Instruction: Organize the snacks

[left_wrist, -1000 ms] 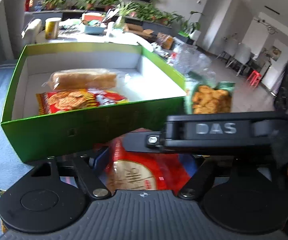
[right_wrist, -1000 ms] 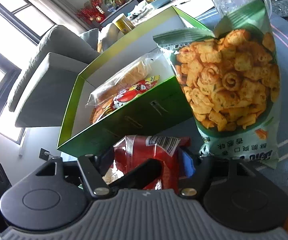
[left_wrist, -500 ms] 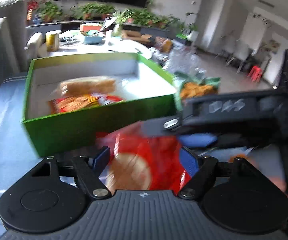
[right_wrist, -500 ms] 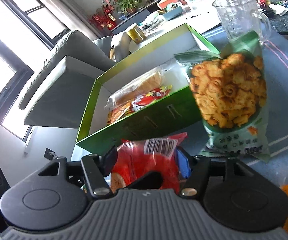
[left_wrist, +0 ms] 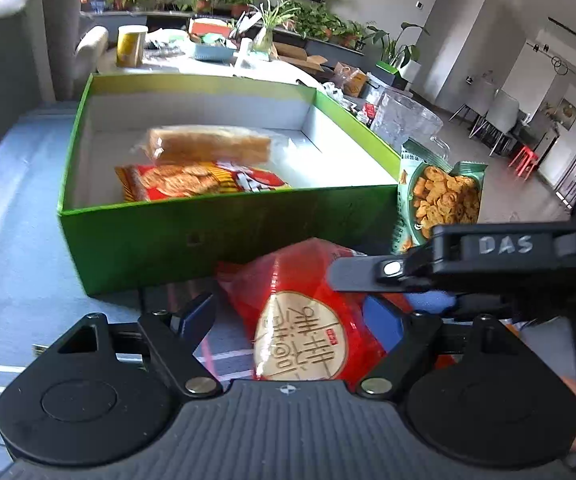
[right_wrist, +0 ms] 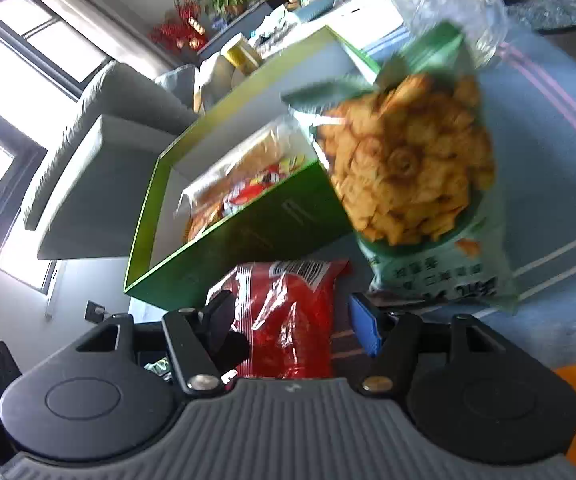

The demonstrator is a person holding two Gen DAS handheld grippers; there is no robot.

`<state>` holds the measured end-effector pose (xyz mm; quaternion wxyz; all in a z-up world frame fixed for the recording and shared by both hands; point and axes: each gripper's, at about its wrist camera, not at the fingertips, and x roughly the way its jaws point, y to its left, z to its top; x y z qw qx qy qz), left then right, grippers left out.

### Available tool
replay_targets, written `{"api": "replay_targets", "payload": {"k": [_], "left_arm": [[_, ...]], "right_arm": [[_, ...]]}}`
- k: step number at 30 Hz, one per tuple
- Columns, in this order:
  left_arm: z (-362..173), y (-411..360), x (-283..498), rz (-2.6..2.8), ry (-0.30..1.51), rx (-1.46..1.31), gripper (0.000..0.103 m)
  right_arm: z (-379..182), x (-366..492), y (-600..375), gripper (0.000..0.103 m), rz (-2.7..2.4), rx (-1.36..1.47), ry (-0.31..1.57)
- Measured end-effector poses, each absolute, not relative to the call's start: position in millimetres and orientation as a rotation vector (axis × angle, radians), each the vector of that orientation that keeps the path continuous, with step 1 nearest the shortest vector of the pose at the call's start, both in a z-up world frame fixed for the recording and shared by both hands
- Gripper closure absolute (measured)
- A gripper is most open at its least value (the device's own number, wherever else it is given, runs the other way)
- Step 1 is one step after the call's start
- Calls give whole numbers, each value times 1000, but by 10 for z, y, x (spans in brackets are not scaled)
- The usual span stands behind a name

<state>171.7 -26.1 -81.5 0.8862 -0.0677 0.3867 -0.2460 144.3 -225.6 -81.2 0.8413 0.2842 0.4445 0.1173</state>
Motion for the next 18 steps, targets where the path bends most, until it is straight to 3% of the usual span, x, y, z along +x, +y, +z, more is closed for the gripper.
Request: {"api": "replay_targets", "payload": {"k": [9, 18], "left_arm": [[-961, -290, 1777, -586, 852, -214, 16], [-839, -320, 1586, -616, 797, -212, 23]], "right_arm": [[-922, 1595, -2238, 42, 309, 643, 975], [-786, 1451, -2022, 40, 346, 535, 942]]}}
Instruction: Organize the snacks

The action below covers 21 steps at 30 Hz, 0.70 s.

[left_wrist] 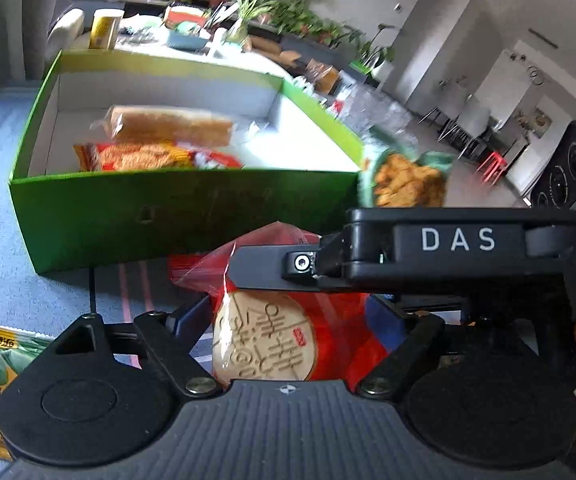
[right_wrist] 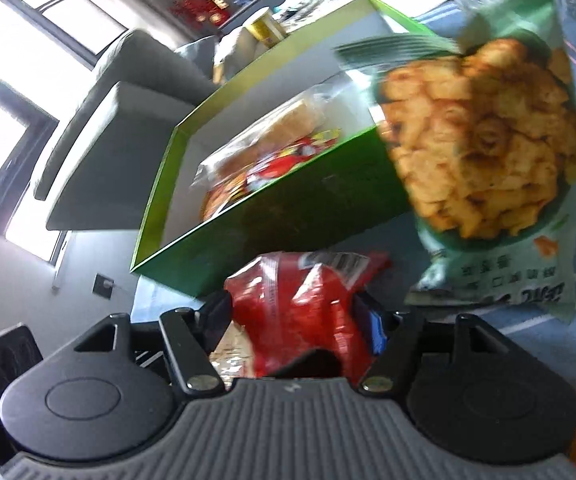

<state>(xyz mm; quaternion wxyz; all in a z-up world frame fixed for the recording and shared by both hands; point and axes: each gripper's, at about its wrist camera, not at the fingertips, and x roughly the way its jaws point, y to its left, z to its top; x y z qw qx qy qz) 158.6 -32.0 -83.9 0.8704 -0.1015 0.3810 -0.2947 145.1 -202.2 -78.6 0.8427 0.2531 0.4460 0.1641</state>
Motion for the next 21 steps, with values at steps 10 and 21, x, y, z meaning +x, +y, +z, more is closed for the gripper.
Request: {"api": "replay_targets", "payload": {"k": [10, 21], "left_arm": [[-330, -295, 1276, -624, 632, -169, 30], [-485, -210, 1349, -552, 684, -164, 26]], "right_arm": [[-298, 1146, -1967, 41, 428, 521, 791], [-409, 1186, -2082, 41, 328, 479, 811]]}}
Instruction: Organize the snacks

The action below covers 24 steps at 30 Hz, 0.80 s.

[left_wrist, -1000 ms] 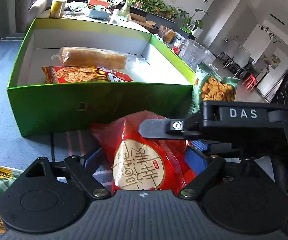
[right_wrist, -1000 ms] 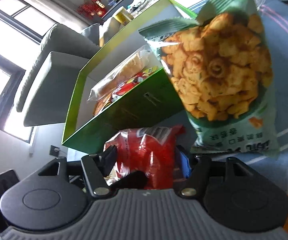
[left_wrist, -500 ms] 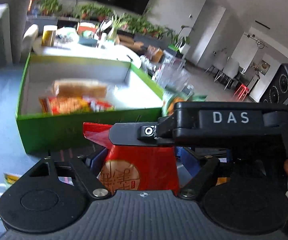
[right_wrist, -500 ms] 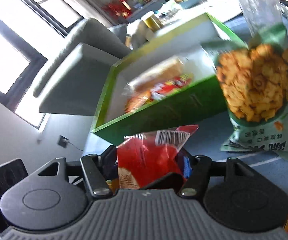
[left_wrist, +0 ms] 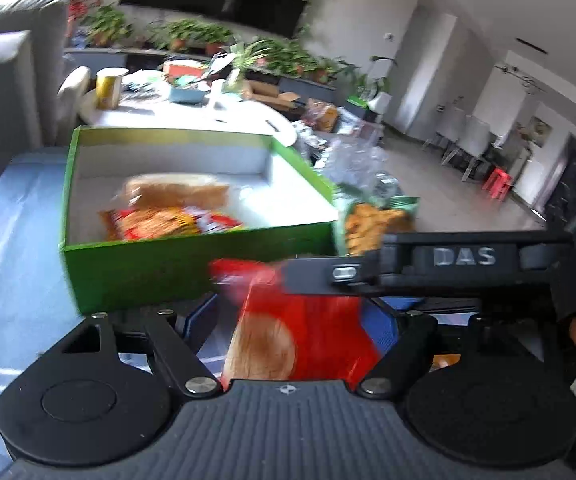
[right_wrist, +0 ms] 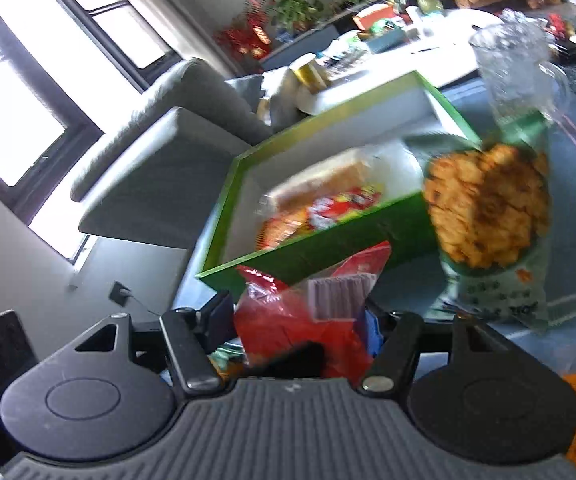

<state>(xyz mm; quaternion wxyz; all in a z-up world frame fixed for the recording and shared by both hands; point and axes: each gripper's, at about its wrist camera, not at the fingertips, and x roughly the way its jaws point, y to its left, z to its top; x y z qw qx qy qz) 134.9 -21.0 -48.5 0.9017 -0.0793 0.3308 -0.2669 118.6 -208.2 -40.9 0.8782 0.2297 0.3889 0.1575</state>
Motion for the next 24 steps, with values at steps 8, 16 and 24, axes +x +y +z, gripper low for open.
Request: {"api": "replay_targets", "payload": {"k": [8, 16, 24], "left_arm": [[-853, -293, 1565, -524, 824, -155, 21], [-897, -435, 1736, -625, 804, -197, 25], [-646, -495, 1396, -640, 656, -113, 25]], "right_arm": [[-726, 1264, -2097, 41, 252, 436, 915], [-872, 1471, -2133, 40, 287, 552, 946], [-742, 1275, -2194, 42, 378, 567, 846]]}}
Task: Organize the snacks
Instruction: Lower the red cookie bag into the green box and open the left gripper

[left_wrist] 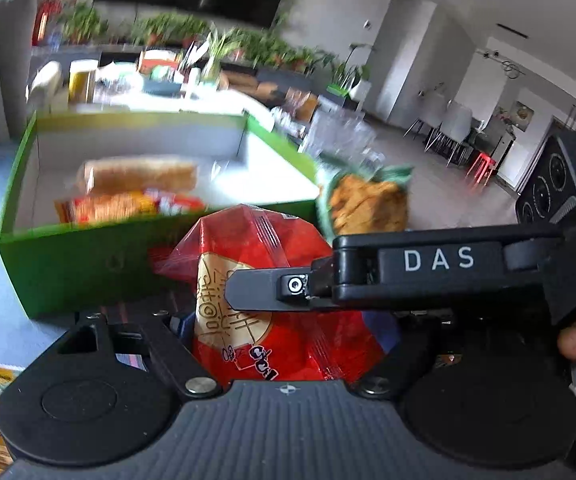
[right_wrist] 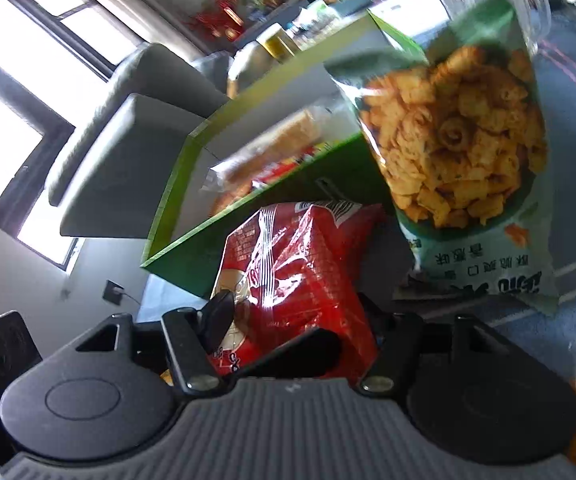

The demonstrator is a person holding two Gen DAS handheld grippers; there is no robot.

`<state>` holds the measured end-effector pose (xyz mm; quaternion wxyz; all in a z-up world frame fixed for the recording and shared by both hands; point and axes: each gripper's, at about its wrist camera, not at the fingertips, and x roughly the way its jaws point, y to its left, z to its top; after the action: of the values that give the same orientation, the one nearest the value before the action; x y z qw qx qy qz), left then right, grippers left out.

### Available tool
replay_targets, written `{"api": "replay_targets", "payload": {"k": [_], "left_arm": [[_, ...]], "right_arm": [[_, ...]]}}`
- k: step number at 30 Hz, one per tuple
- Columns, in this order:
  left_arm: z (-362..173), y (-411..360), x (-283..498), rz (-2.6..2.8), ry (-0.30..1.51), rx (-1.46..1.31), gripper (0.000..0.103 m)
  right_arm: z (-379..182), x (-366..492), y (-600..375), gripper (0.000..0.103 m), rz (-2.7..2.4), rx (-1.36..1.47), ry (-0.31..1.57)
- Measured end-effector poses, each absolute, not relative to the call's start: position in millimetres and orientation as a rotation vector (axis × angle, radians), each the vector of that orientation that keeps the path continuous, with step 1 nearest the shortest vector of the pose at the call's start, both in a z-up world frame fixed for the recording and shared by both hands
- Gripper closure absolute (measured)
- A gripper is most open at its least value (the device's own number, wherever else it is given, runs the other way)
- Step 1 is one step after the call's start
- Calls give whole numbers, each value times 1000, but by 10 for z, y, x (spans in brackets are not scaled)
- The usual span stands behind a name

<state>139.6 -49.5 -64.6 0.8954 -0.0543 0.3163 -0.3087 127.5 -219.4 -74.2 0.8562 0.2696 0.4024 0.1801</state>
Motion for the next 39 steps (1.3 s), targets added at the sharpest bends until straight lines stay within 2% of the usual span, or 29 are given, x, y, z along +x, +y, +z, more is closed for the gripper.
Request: {"api": "replay_targets", "payload": {"k": [9, 18, 24, 39], "left_arm": [[-79, -511, 1256, -659, 505, -78, 25], [204, -676, 1717, -639, 461, -59, 25], [142, -774, 2141, -635, 472, -77, 25], [-297, -866, 2856, -564, 589, -74, 25]], "right_arm": [[-182, 1066, -2219, 42, 434, 518, 671], [88, 1532, -2322, 42, 461, 493, 615], [87, 1946, -2411, 43, 461, 474, 625], [-354, 2586, -2469, 42, 382, 455, 695]]}}
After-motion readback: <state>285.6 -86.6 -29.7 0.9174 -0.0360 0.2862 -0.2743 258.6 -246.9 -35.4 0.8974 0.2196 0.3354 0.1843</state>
